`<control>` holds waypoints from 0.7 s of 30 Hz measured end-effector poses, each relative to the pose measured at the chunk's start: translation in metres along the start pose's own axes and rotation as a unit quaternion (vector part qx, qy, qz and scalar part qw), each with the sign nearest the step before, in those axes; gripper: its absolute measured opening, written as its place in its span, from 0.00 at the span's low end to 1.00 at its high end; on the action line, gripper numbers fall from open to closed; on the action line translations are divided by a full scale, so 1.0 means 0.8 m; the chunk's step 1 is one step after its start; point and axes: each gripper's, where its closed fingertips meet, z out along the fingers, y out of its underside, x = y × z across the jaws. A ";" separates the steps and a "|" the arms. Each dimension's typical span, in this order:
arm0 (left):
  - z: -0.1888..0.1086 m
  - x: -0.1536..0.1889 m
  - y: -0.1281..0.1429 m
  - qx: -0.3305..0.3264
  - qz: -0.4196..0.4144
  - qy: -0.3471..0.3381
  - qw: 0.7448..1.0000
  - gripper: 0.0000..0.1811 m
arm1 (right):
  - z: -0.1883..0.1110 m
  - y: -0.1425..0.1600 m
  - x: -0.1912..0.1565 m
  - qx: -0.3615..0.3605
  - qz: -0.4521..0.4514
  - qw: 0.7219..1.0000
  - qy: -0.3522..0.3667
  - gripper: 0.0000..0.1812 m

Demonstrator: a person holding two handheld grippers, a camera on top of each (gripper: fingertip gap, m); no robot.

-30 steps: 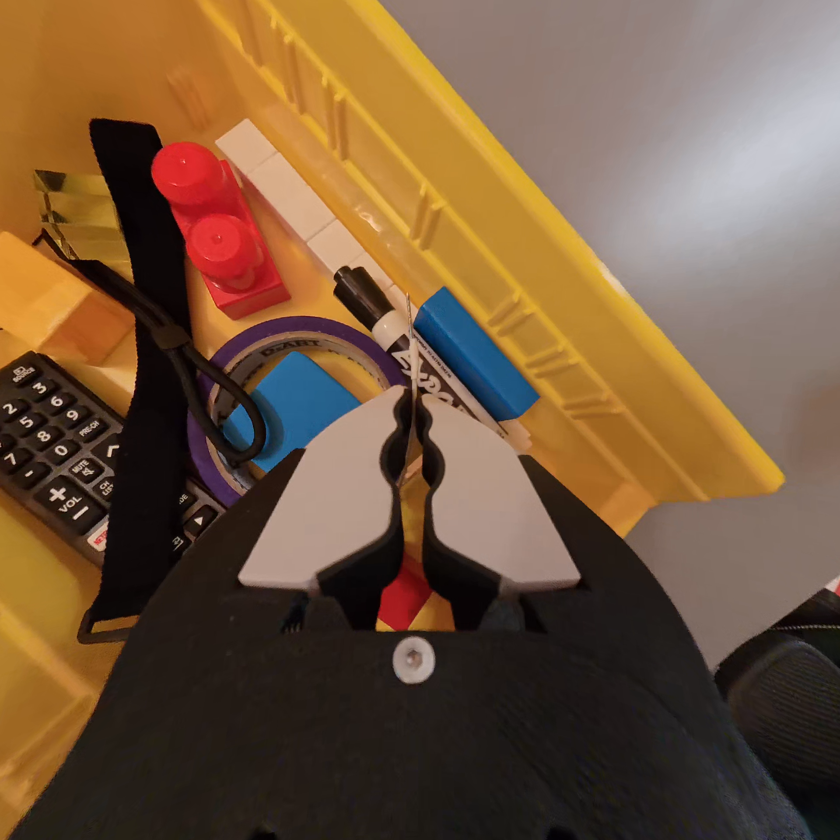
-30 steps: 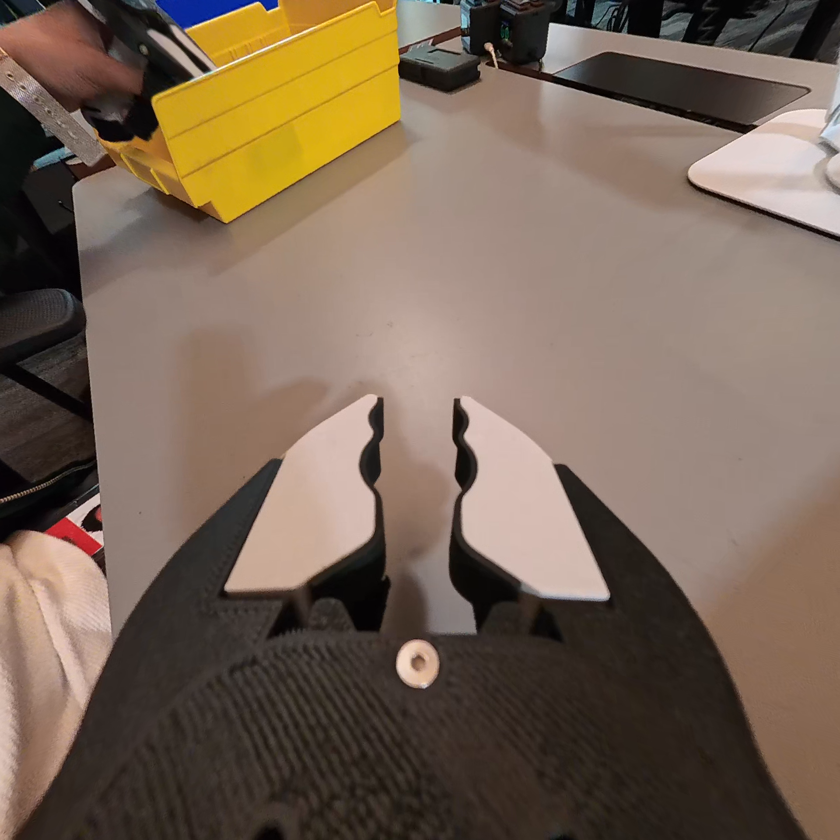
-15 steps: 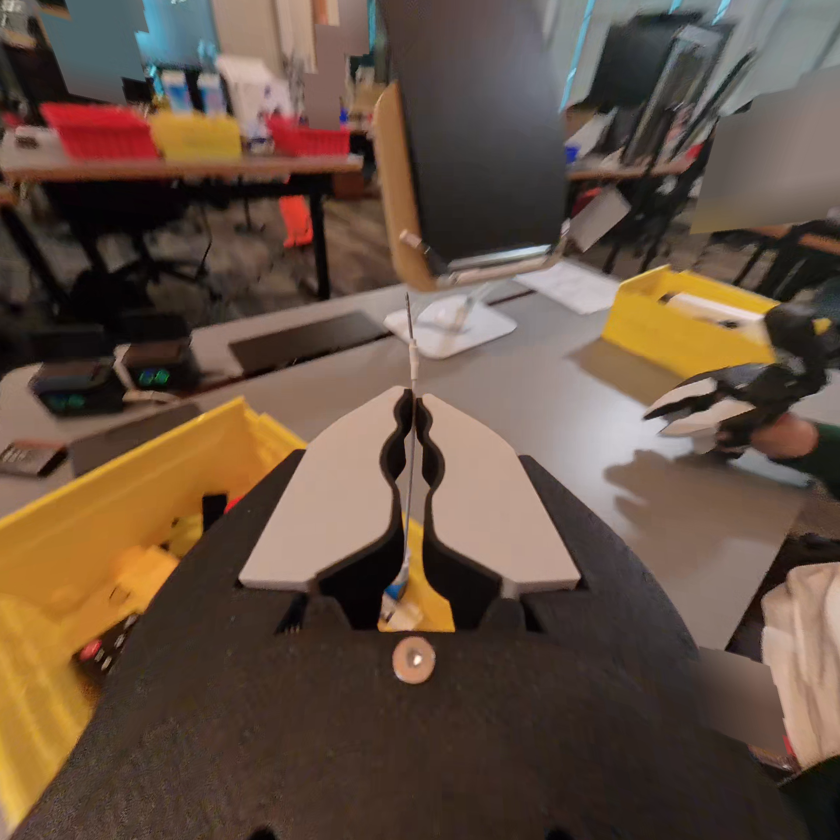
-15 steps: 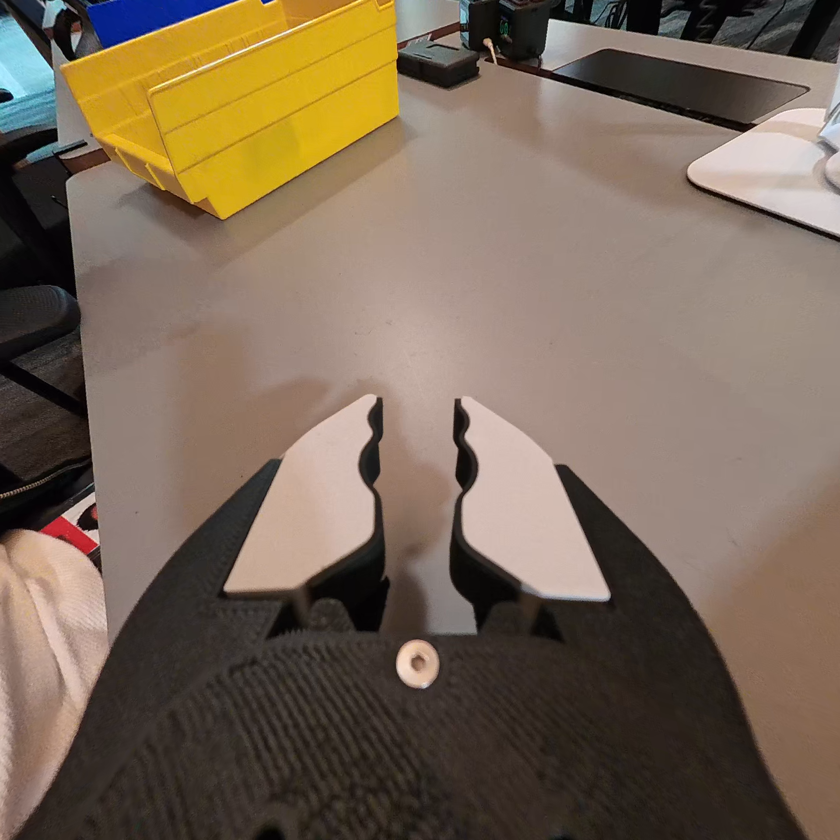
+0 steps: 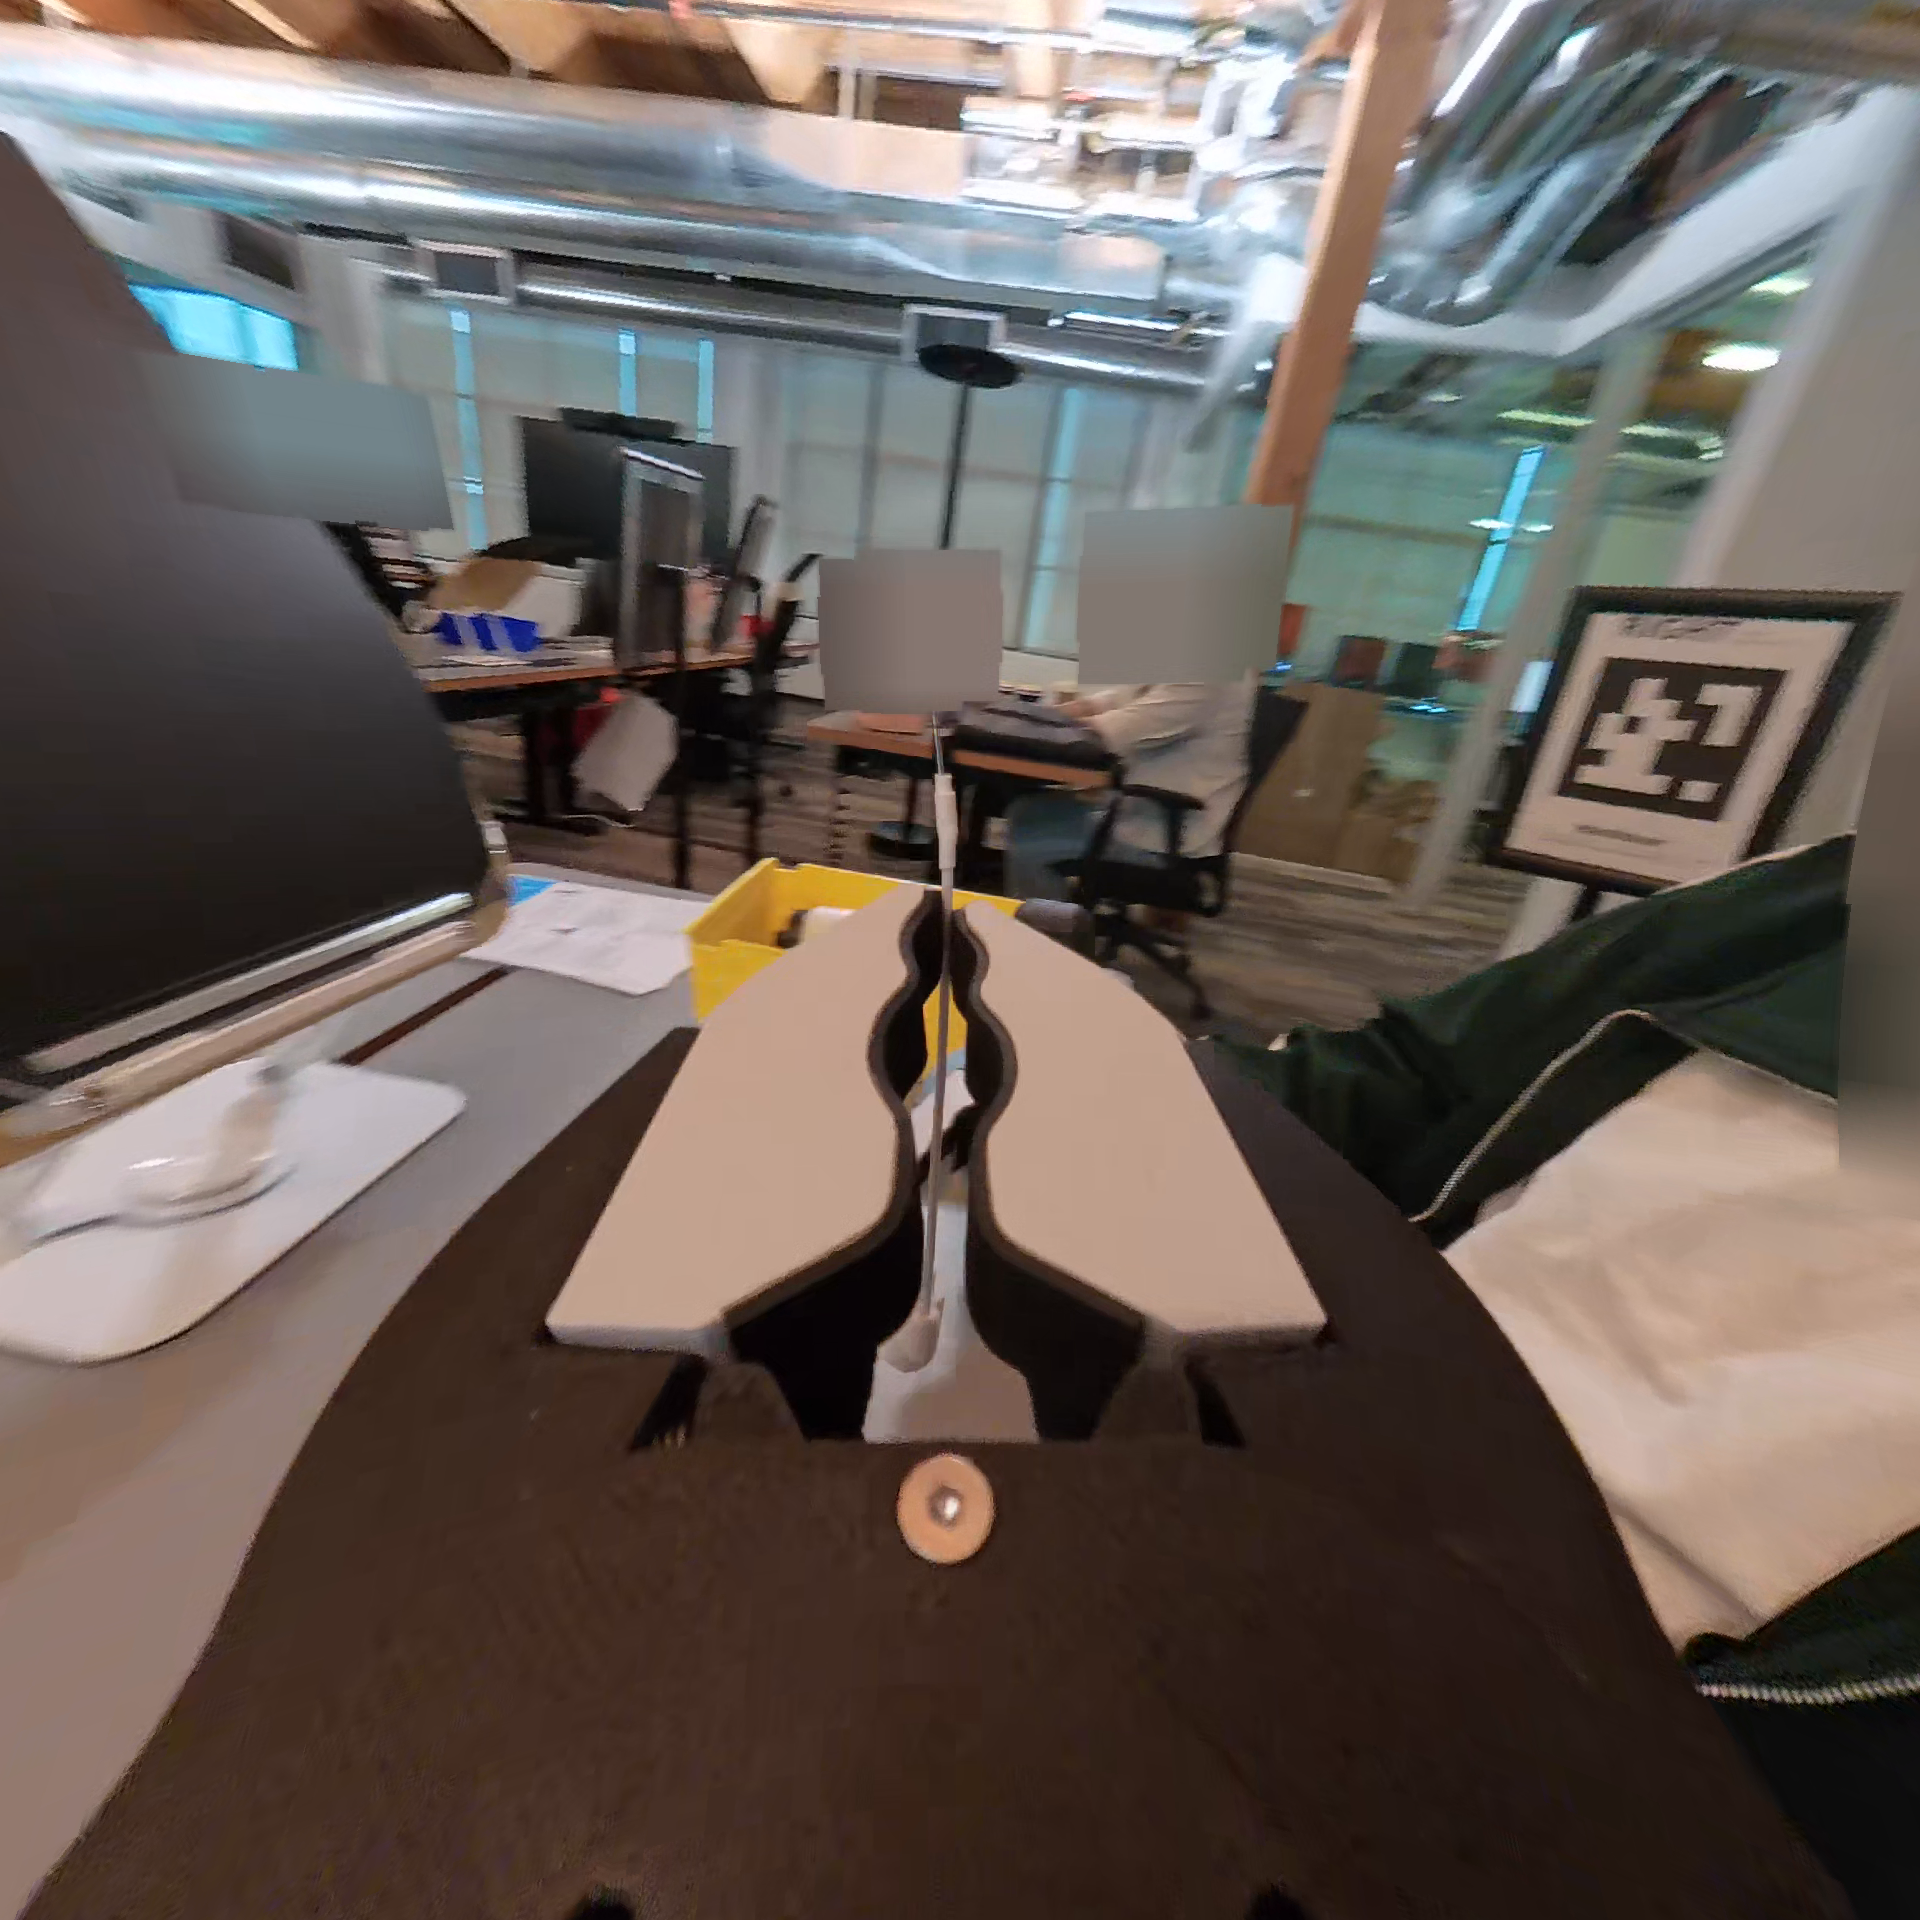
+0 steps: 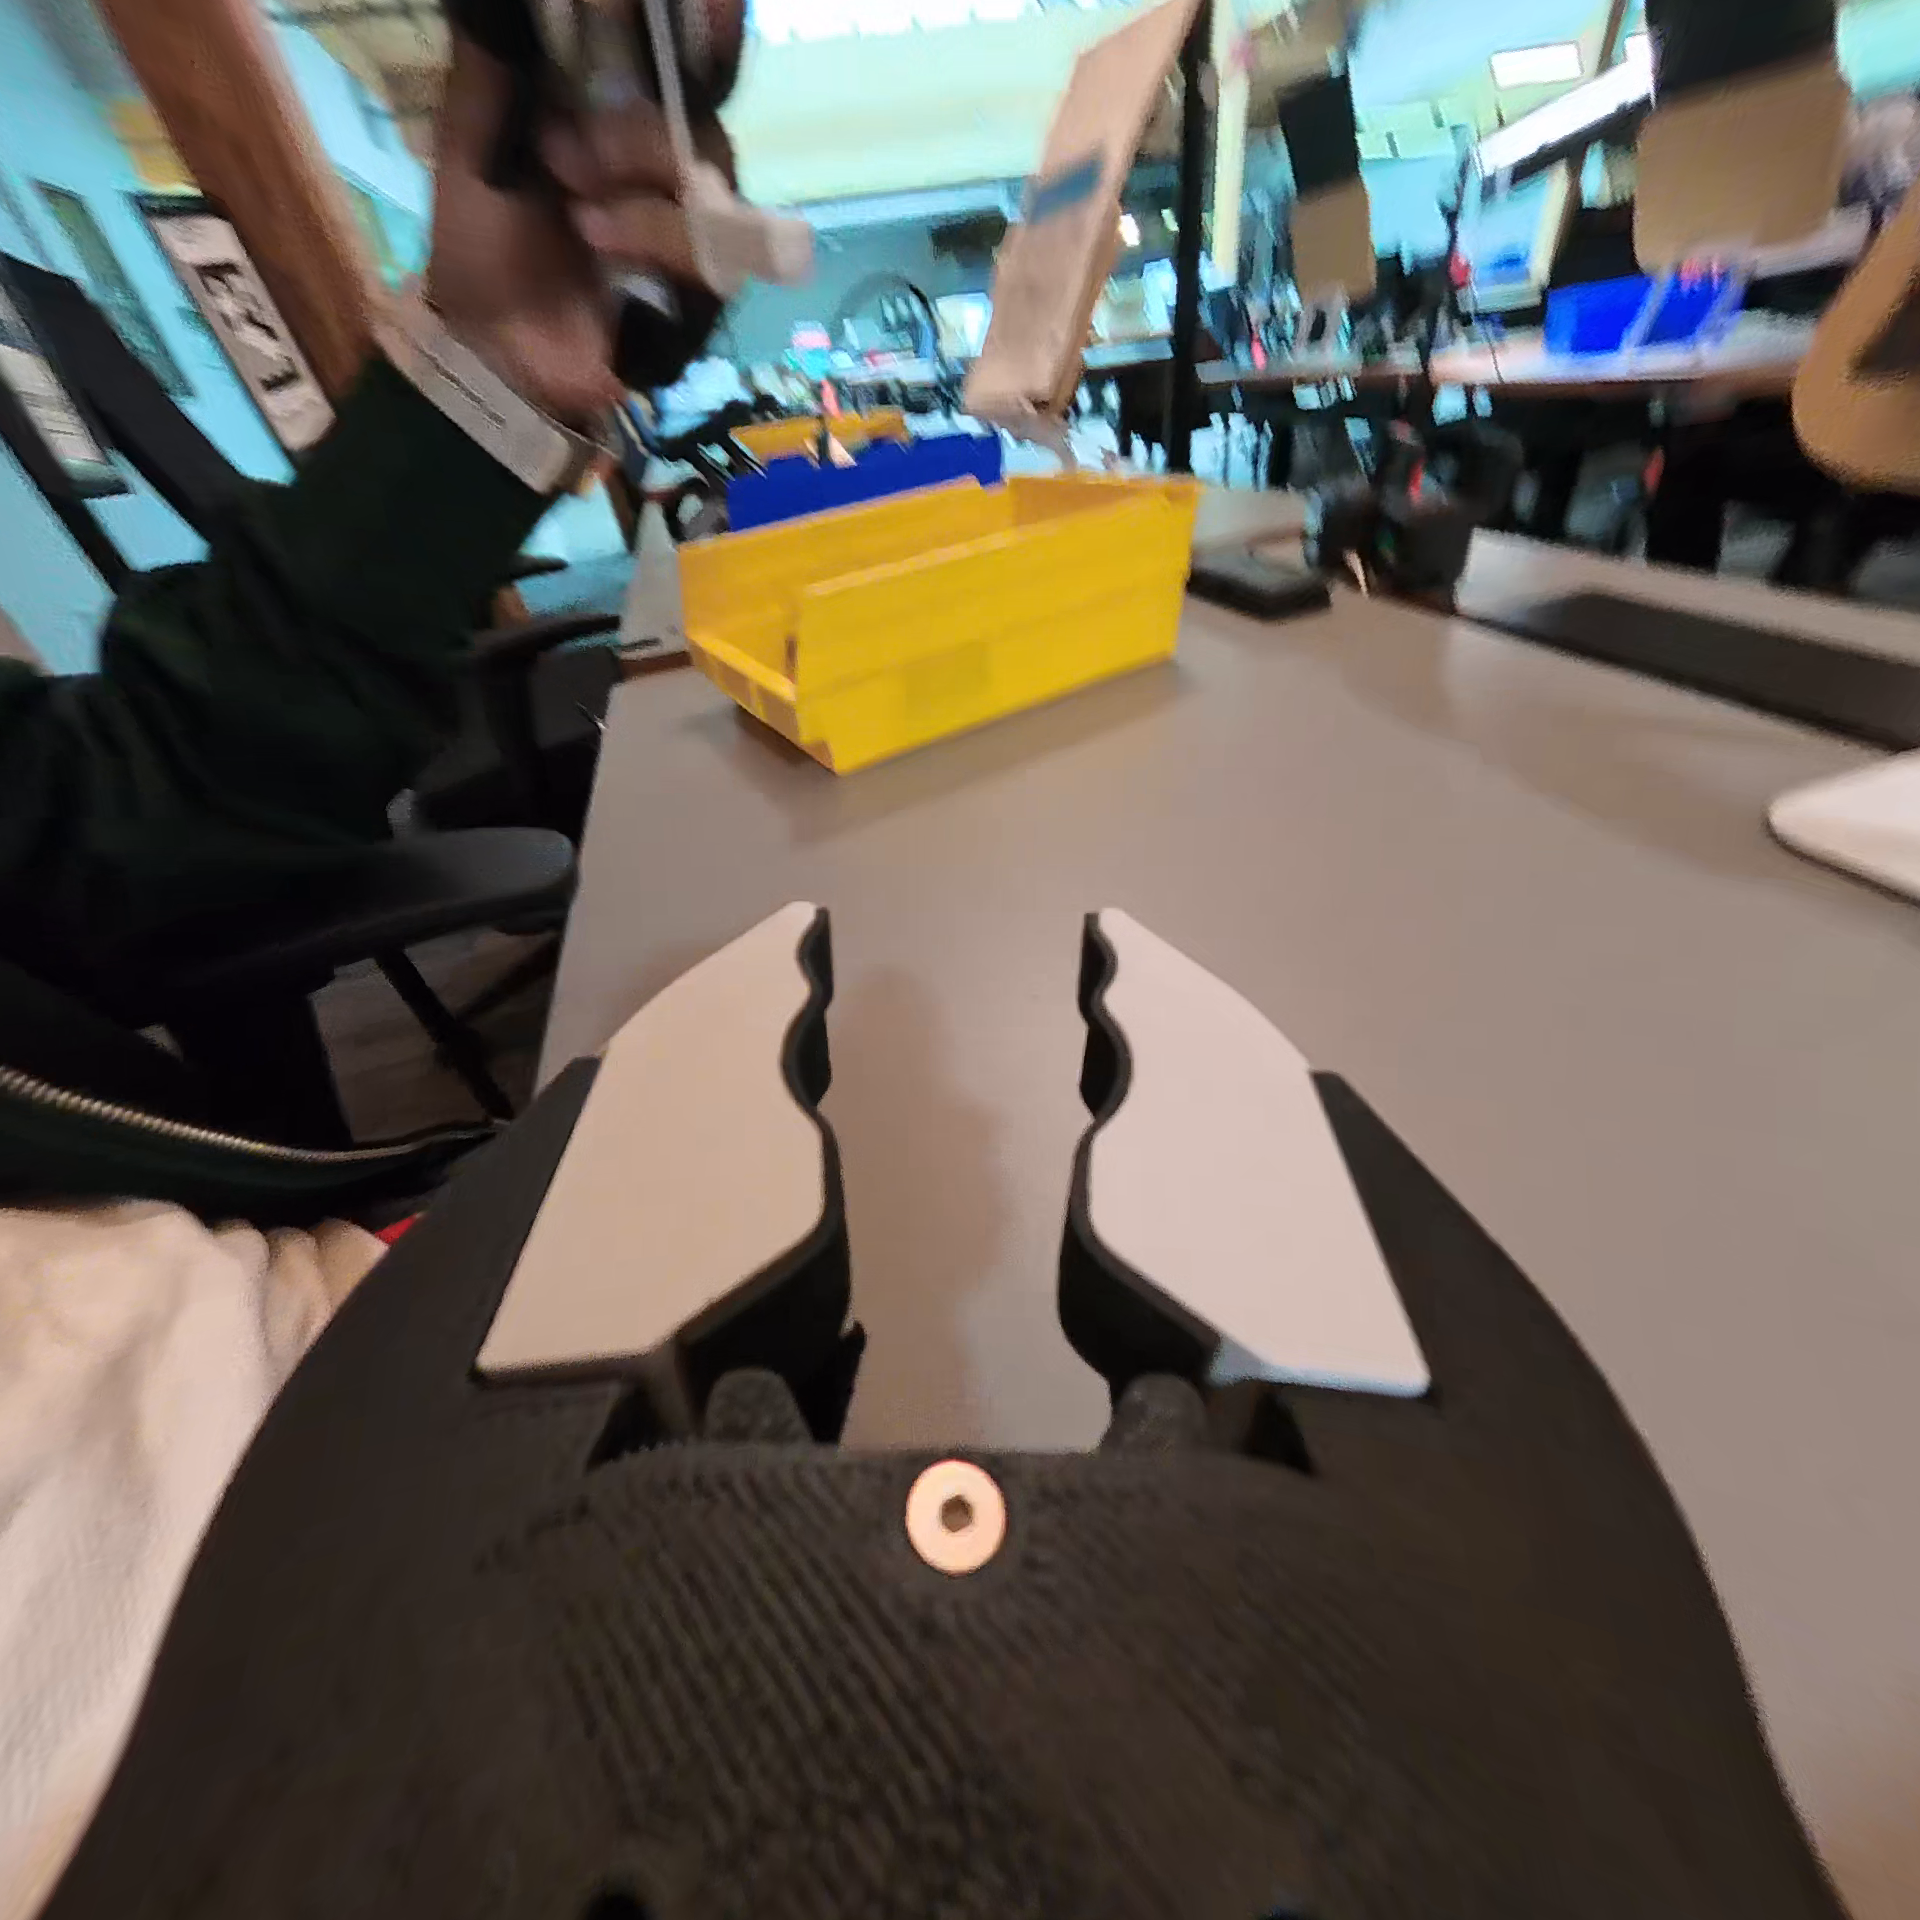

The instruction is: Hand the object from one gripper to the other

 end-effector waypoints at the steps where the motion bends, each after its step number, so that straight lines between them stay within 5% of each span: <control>1: 0.015 0.005 0.007 -0.002 -0.010 0.020 1.000 0.01 | -0.003 -0.008 -0.008 0.018 -0.021 1.000 -0.015 0.26; 9: 0.103 0.035 0.064 -0.021 -0.050 0.098 0.994 0.00 | -0.014 -0.036 -0.038 0.085 -0.066 0.993 -0.047 0.25; 21: 0.145 0.057 0.111 -0.024 -0.105 0.163 0.981 0.01 | -0.013 -0.045 -0.062 0.112 -0.085 0.987 -0.077 0.21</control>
